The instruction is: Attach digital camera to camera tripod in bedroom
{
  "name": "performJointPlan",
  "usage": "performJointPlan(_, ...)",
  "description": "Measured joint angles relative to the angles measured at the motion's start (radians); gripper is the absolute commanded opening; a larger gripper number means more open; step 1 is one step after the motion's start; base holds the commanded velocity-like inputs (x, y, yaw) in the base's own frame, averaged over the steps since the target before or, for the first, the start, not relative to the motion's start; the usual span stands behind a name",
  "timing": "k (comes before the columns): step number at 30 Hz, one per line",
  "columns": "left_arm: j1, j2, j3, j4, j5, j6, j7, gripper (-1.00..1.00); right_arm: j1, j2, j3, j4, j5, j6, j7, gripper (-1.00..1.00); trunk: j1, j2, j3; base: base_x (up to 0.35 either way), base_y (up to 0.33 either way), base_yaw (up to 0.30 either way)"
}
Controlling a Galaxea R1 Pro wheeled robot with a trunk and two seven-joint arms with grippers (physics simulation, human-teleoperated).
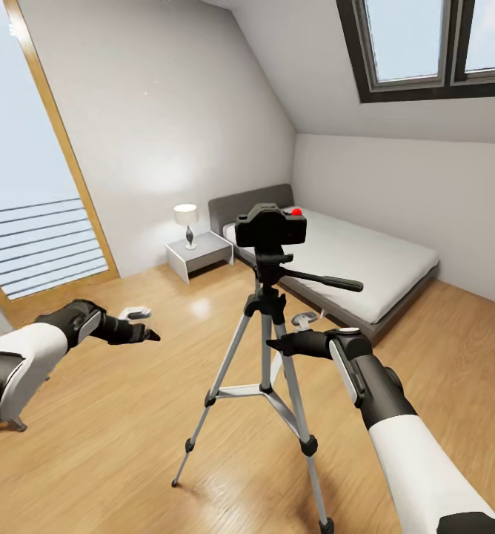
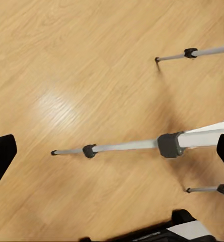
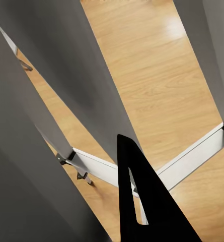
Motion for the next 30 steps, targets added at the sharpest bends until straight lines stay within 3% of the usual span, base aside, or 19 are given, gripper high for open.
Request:
performJointPlan(4, 0.074, 0.03, 0.001, 0.001, 0.101, -0.038, 0.005, 1.0, 0.0, 0.0, 0.0, 0.001, 0.0, -0.001, 0.001, -1.0, 0.0, 0.0, 0.0, 0.0, 0.0, 0.0)
performJointPlan(5, 0.11, 0.043, -0.001, 0.002, 0.152, -0.051, 0.007, 1.0, 0.0, 0.0, 0.0, 0.001, 0.0, -0.001, 0.0, -1.0, 0.0, 0.0, 0.0, 0.0, 0.0, 0.0)
performJointPlan(8, 0.171, 0.057, 0.001, 0.002, 0.232, -0.072, 0.009, 1.0, 0.0, 0.0, 0.0, 0.001, 0.0, -0.001, 0.001, -1.0, 0.0, 0.0, 0.0, 0.0, 0.0, 0.0)
performJointPlan(9, 0.209, 0.063, -0.001, 0.002, 0.278, -0.089, 0.01, 1.0, 0.0, 0.0, 0.0, 0.001, 0.0, -0.001, 0.001, -1.0, 0.0, 0.0, 0.0, 0.0, 0.0, 0.0)
performJointPlan(15, 0.347, 0.072, -0.002, 0.003, 0.407, -0.148, 0.011, 1.0, 0.0, 0.0, 0.0, 0.001, 0.0, -0.001, 0.001, -1.0, 0.0, 0.0, 0.0, 0.0, 0.0, 0.0)
performJointPlan(18, 0.397, 0.074, 0.001, 0.003, 0.436, -0.158, 0.012, 1.0, 0.0, 0.0, 0.0, 0.001, 0.0, -0.001, 0.001, -1.0, 0.0, 0.0, 0.0, 0.0, 0.0, 0.0)
performJointPlan(21, 0.38, 0.061, 0.024, -0.002, 0.456, -0.154, -0.005, 1.0, 0.0, -0.009, -0.003, 0.002, -0.029, -0.002, -0.015, -1.0, 0.0, 0.0, 0.0, 0.0, 0.0, 0.0)
performJointPlan(25, 0.358, 0.06, 0.035, -0.002, 0.48, -0.155, -0.017, 1.0, 0.0, -0.006, -0.003, 0.004, -0.025, -0.003, -0.015, -1.0, 0.0, -0.001, 0.0, 0.0, 0.0, 0.0)
performJointPlan(30, 0.385, 0.05, 0.032, -0.003, 0.482, -0.158, 0.0, 1.0, 0.0, -0.001, -0.001, 0.001, -0.019, -0.001, -0.017, -1.0, 0.0, 0.0, 0.0, 0.0, 0.0, 0.0)
